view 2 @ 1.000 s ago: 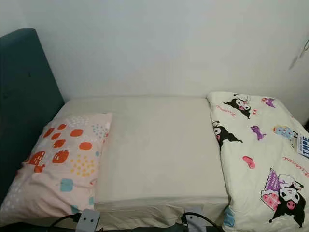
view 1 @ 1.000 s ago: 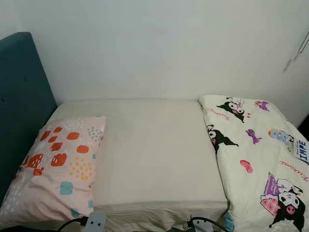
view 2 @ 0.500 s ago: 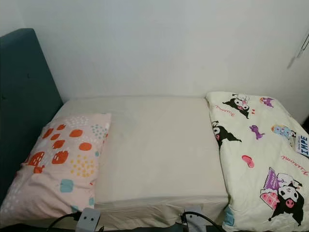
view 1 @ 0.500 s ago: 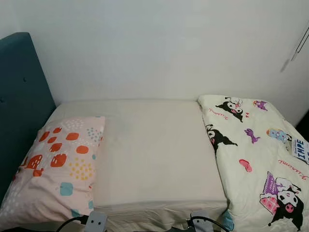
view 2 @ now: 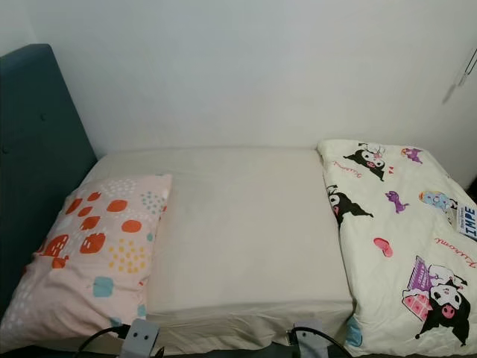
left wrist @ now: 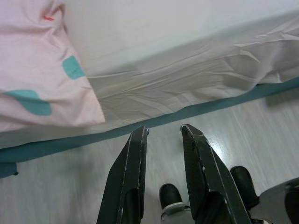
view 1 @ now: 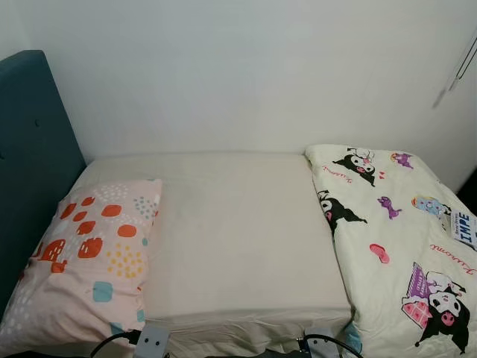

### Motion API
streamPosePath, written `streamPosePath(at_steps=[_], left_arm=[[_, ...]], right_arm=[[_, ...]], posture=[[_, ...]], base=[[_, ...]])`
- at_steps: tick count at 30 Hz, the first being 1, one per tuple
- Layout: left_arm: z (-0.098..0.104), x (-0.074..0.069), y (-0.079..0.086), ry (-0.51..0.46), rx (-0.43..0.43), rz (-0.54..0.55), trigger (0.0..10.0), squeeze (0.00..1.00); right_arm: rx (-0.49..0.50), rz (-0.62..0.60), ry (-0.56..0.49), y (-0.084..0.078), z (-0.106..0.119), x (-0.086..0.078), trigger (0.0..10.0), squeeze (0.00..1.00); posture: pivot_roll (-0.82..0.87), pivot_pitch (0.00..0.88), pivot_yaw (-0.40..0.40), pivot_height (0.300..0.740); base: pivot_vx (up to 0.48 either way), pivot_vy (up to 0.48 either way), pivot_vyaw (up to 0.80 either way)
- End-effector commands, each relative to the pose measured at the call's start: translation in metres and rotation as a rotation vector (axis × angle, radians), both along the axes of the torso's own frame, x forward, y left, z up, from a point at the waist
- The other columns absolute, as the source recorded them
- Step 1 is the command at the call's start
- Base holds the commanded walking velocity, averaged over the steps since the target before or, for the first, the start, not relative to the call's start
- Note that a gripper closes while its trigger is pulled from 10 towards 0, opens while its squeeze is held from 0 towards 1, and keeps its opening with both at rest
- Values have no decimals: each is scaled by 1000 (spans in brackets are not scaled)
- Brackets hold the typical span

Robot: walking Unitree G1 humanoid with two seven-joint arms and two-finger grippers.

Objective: Clean up the room

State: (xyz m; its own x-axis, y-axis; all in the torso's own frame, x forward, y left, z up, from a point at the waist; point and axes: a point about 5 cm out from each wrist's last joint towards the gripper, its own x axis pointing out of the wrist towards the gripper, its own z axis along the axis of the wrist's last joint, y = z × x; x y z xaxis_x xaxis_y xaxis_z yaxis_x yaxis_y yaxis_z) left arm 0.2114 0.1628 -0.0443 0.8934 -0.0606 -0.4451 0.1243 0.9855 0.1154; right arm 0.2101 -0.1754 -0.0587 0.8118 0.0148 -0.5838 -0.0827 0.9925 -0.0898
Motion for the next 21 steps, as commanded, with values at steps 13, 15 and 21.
streamPosePath(at_steps=[13,15,21], left_arm=[[-7,-13,18,48,-8,118,10000,0],[-7,-13,18,45,-17,130,10000,0],[-3,-4,9,28,-23,86,10000,0]], right_arm=[[17,22,38,13,-4,-1,10000,0],[19,33,38,15,-4,-1,10000,0],[11,-2,14,4,1,6,10000,0]], posture=[[51,107,-89,740],[54,107,-98,740],[27,97,-61,740]], base=[[0,0,0],[0,0,0],[0,0,0]])
